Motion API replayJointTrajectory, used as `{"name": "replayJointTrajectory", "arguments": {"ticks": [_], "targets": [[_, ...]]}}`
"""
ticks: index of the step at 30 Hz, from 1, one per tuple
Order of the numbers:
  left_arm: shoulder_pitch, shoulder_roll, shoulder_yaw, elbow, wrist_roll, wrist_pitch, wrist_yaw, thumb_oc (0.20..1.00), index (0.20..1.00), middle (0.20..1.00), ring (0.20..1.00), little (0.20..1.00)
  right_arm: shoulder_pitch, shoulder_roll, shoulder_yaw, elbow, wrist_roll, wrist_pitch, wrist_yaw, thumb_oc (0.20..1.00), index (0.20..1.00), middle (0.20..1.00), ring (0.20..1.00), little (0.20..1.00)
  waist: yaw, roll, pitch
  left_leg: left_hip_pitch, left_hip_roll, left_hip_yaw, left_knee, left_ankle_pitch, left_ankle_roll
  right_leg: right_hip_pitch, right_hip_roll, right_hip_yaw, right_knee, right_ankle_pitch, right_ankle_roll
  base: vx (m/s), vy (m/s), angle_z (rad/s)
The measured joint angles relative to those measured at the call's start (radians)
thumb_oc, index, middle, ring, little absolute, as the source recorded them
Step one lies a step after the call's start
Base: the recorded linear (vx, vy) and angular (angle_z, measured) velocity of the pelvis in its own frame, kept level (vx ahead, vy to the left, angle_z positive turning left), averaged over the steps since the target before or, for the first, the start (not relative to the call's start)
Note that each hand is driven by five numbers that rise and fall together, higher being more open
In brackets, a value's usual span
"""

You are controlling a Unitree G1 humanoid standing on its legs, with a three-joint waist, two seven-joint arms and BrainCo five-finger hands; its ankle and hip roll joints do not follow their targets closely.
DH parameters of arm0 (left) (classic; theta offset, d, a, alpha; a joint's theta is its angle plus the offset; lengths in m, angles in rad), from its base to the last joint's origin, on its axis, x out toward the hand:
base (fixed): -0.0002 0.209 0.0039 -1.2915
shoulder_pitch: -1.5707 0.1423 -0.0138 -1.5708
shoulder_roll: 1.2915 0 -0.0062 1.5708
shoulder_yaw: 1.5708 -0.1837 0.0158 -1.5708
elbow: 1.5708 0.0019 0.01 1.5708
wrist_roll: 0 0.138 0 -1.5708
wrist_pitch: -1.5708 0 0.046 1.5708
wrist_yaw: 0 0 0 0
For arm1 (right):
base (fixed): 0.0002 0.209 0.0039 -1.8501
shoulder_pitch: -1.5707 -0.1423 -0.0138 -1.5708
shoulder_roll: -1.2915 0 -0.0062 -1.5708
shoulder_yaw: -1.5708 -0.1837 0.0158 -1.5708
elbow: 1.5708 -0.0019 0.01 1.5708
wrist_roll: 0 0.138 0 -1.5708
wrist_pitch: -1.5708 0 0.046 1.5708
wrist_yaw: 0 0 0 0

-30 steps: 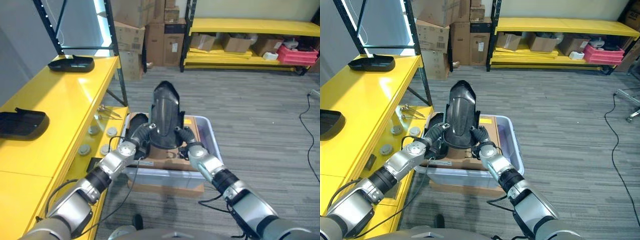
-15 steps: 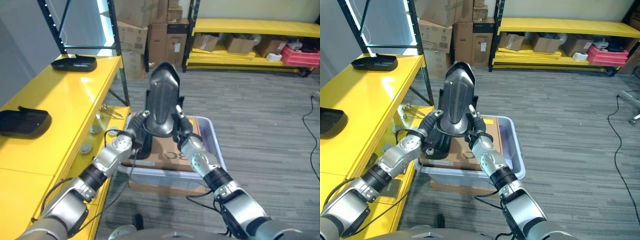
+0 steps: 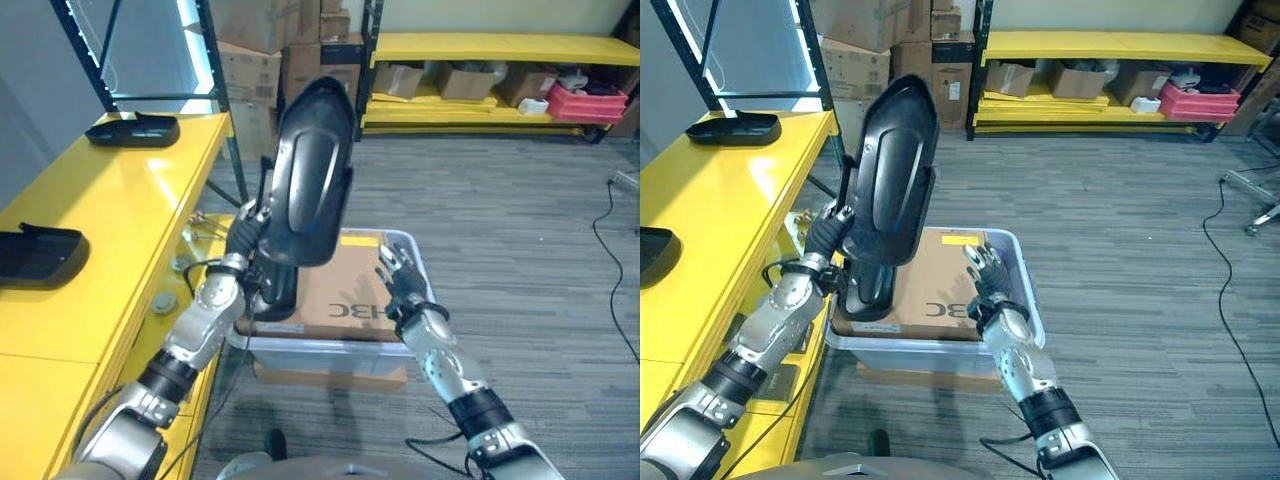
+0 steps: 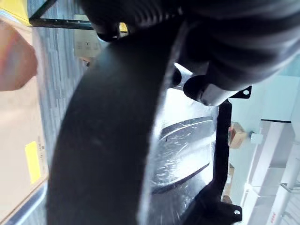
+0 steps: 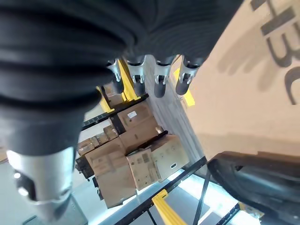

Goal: Move parts from the plastic box to the shelf.

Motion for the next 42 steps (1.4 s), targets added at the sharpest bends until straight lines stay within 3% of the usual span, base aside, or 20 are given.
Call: {"name": "replayJointTrajectory", "arguments": {"ticks": [6, 8, 10, 17, 18, 20, 21, 23, 24, 25, 27, 28, 30, 31, 32, 33, 37, 38, 40, 42], "targets": [[0.057, 0.060, 0.091, -0.003, 0.033, -0.007, 0.007, 0.200, 0.200, 0.200, 0.200, 0.200, 0.180, -0.017, -0.014, 0.012, -0.040, 0.096, 0.070, 1.000, 1.000, 1.000, 1.000, 1.000, -0.014, 0.007, 0.009, -0.011, 0.000, -0.015, 0.000, -0.001, 0.006, -0.032, 0.001, 0.009, 0.070, -0.030, 0.010, -0.04, -0.076, 0.06], [0.051, 0.070, 0.117, 0.001, 0.032, -0.031, 0.009, 0.200, 0.200, 0.200, 0.200, 0.200, 0.232, -0.011, -0.040, 0.058, -0.060, 0.103, 0.102, 1.000, 1.000, 1.000, 1.000, 1.000, -0.025, 0.017, 0.015, -0.027, -0.001, -0.069, -0.004, 0.015, 0.013, -0.053, 0.012, 0.008, 0.137, -0.050, 0.009, -0.06, -0.193, 0.81], [0.034, 0.087, 0.119, -0.004, 0.032, -0.062, 0.013, 0.200, 0.200, 0.200, 0.200, 0.200, 0.286, -0.015, -0.038, 0.152, -0.081, 0.103, 0.136, 1.000, 1.000, 1.000, 1.000, 1.000, -0.053, 0.027, 0.016, -0.072, 0.004, -0.190, -0.002, 0.028, 0.002, -0.092, 0.064, 0.091, 0.152, -0.096, -0.009, -0.07, -0.212, 1.48], [0.252, 0.138, 0.331, -0.173, 0.031, -0.121, 0.070, 0.200, 0.200, 0.200, 0.200, 0.200, 0.304, -0.076, 0.057, 0.321, -0.245, 0.098, 0.195, 1.000, 1.000, 1.000, 1.000, 1.000, 0.068, 0.026, 0.026, -0.163, 0.030, -0.273, 0.006, -0.045, -0.067, -0.071, 0.143, -0.014, 0.041, 0.001, -0.092, -0.07, -0.210, 0.70], [0.332, 0.135, 0.375, -0.269, 0.032, -0.136, 0.052, 0.200, 0.200, 0.200, 0.200, 0.200, 0.325, -0.092, 0.068, 0.334, -0.275, 0.091, 0.195, 1.000, 1.000, 1.000, 1.000, 1.000, 0.093, 0.000, 0.028, -0.175, 0.027, -0.289, 0.027, -0.080, -0.098, -0.058, 0.134, -0.053, 0.012, -0.008, -0.118, -0.06, -0.092, 0.94], [0.343, 0.142, 0.409, -0.284, 0.031, -0.147, 0.035, 0.200, 0.200, 0.200, 0.200, 0.200, 0.326, -0.083, 0.070, 0.393, -0.311, 0.095, 0.197, 1.000, 1.000, 1.000, 1.000, 1.000, 0.150, -0.047, 0.039, -0.197, 0.016, -0.251, 0.088, -0.073, -0.065, -0.061, 0.099, -0.110, 0.008, -0.007, -0.135, -0.09, -0.092, 0.98], [0.349, 0.141, 0.438, -0.279, 0.031, -0.146, 0.036, 0.200, 0.200, 0.200, 0.200, 0.200, 0.325, -0.089, 0.067, 0.399, -0.344, 0.095, 0.202, 1.000, 1.000, 1.000, 1.000, 1.000, 0.166, -0.037, 0.041, -0.192, 0.019, -0.203, 0.126, -0.078, -0.055, -0.056, 0.106, -0.143, 0.021, -0.016, -0.126, -0.08, -0.054, 1.19], [0.333, 0.113, 0.425, -0.280, 0.037, -0.141, 0.014, 0.200, 0.200, 0.200, 0.200, 0.200, 0.351, -0.096, 0.065, 0.418, -0.397, 0.093, 0.203, 1.000, 1.000, 1.000, 1.000, 1.000, 0.134, 0.018, 0.036, -0.191, 0.039, -0.099, 0.109, 0.014, 0.008, -0.026, 0.122, -0.285, 0.026, -0.035, -0.106, -0.02, 0.021, 1.77], [0.346, 0.106, 0.427, -0.294, 0.052, -0.139, 0.005, 0.200, 0.200, 0.200, 0.200, 0.200, 0.355, -0.080, 0.071, 0.427, -0.433, 0.102, 0.205, 1.000, 1.000, 1.000, 1.000, 1.000, 0.141, 0.021, 0.042, -0.190, 0.055, 0.013, 0.081, -0.013, 0.018, -0.030, 0.111, -0.329, 0.050, -0.049, -0.098, 0.07, 0.037, 2.35], [0.370, 0.099, 0.424, -0.298, 0.065, -0.123, 0.004, 0.200, 0.200, 0.200, 0.200, 0.200, 0.353, -0.065, 0.069, 0.432, -0.463, 0.102, 0.210, 1.000, 1.000, 1.000, 1.000, 1.000, 0.138, 0.023, 0.053, -0.182, 0.063, 0.156, 0.078, -0.116, -0.018, -0.046, 0.062, -0.349, 0.099, -0.065, -0.088, 0.07, 0.108, 1.88], [0.355, 0.104, 0.428, -0.283, 0.069, -0.111, 0.005, 0.200, 0.200, 0.200, 0.200, 0.200, 0.332, -0.049, 0.074, 0.434, -0.470, 0.100, 0.203, 1.000, 1.000, 1.000, 1.000, 1.000, 0.144, 0.023, 0.060, -0.172, 0.031, 0.244, 0.063, -0.144, -0.054, -0.009, 0.033, -0.367, 0.138, -0.118, -0.051, 0.12, 0.223, 2.02], [0.321, 0.102, 0.425, -0.251, 0.070, -0.111, 0.000, 0.200, 0.200, 0.200, 0.200, 0.200, 0.325, -0.049, 0.100, 0.437, -0.471, 0.102, 0.191, 1.000, 1.000, 1.000, 1.000, 1.000, 0.098, -0.001, 0.062, -0.194, 0.046, 0.346, 0.109, -0.171, -0.071, 0.016, 0.004, -0.430, 0.119, -0.120, -0.060, 0.17, 0.202, 2.07], [0.328, 0.114, 0.439, -0.255, 0.070, -0.109, 0.011, 0.200, 0.200, 0.200, 0.200, 0.200, 0.266, -0.031, 0.109, 0.468, -0.471, 0.106, 0.186, 1.000, 1.000, 1.000, 1.000, 1.000, 0.136, -0.015, 0.053, -0.187, 0.060, 0.297, 0.157, -0.115, -0.033, -0.024, -0.037, -0.383, 0.164, -0.169, -0.056, 0.16, 0.128, 0.43], [0.348, 0.117, 0.455, -0.257, 0.072, -0.107, 0.016, 0.200, 0.200, 0.200, 0.200, 0.200, 0.232, -0.026, 0.106, 0.492, -0.472, 0.104, 0.185, 1.000, 1.000, 1.000, 1.000, 1.000, 0.166, -0.009, 0.048, -0.148, 0.065, 0.259, 0.142, -0.105, -0.056, -0.026, -0.033, -0.340, 0.167, -0.174, -0.044, 0.19, 0.173, -0.42], [0.350, 0.123, 0.465, -0.254, 0.073, -0.099, 0.021, 0.200, 0.200, 0.200, 0.200, 0.200, 0.203, -0.018, 0.105, 0.524, -0.472, 0.105, 0.183, 1.000, 1.000, 1.000, 1.000, 1.000, 0.158, -0.003, 0.047, -0.115, 0.045, 0.246, 0.093, -0.028, -0.009, -0.014, -0.040, -0.329, 0.174, -0.165, -0.010, 0.22, 0.208, -0.15], [0.357, 0.134, 0.477, -0.254, 0.092, -0.097, 0.021, 0.200, 0.200, 0.200, 0.200, 0.200, 0.195, 0.007, 0.089, 0.526, -0.479, 0.107, 0.171, 1.000, 1.000, 1.000, 1.000, 1.000, 0.178, -0.023, 0.039, -0.096, 0.008, 0.247, 0.076, -0.038, 0.027, -0.001, -0.066, -0.326, 0.167, -0.160, 0.010, 0.25, 0.242, 0.20], [0.354, 0.158, 0.484, -0.253, 0.111, -0.089, 0.001, 0.200, 0.200, 0.200, 0.200, 0.200, 0.174, 0.029, 0.069, 0.611, -0.488, 0.105, 0.144, 1.000, 1.000, 1.000, 1.000, 1.000, 0.183, -0.031, 0.041, -0.086, -0.035, 0.237, 0.074, -0.051, 0.073, 0.008, -0.103, -0.321, 0.194, -0.143, 0.018, 0.14, 0.177, 0.19], [0.342, 0.179, 0.482, -0.234, 0.119, -0.087, -0.016, 0.200, 0.200, 0.200, 0.200, 0.200, 0.181, 0.034, 0.064, 0.651, -0.487, 0.103, 0.142, 1.000, 1.000, 1.000, 1.000, 1.000, 0.177, -0.024, 0.045, -0.074, -0.048, 0.220, 0.079, -0.066, 0.089, -0.010, -0.123, -0.306, 0.285, -0.128, 0.026, 0.21, 0.350, 0.51], [0.259, 0.194, 0.454, -0.161, 0.129, -0.075, -0.013, 0.200, 0.200, 0.200, 0.200, 0.200, 0.196, 0.027, 0.027, 0.671, -0.487, 0.094, 0.142, 1.000, 1.000, 1.000, 1.000, 1.000, 0.124, 0.013, 0.091, -0.040, -0.068, 0.155, 0.091, -0.100, 0.142, -0.213, -0.208, -0.170, 0.777, -0.053, 0.066, 0.16, 0.159, 0.88], [0.193, 0.229, 0.398, -0.134, 0.130, -0.057, 0.011, 0.200, 0.200, 0.200, 0.200, 0.200, 0.196, 0.028, 0.006, 0.672, -0.467, 0.076, 0.145, 1.000, 1.000, 1.000, 1.000, 1.000, 0.074, 0.012, 0.125, -0.029, -0.089, 0.088, 0.095, -0.094, 0.125, -0.365, -0.133, -0.005, 0.932, -0.118, 0.079, 0.14, -0.195, 0.94]]}}
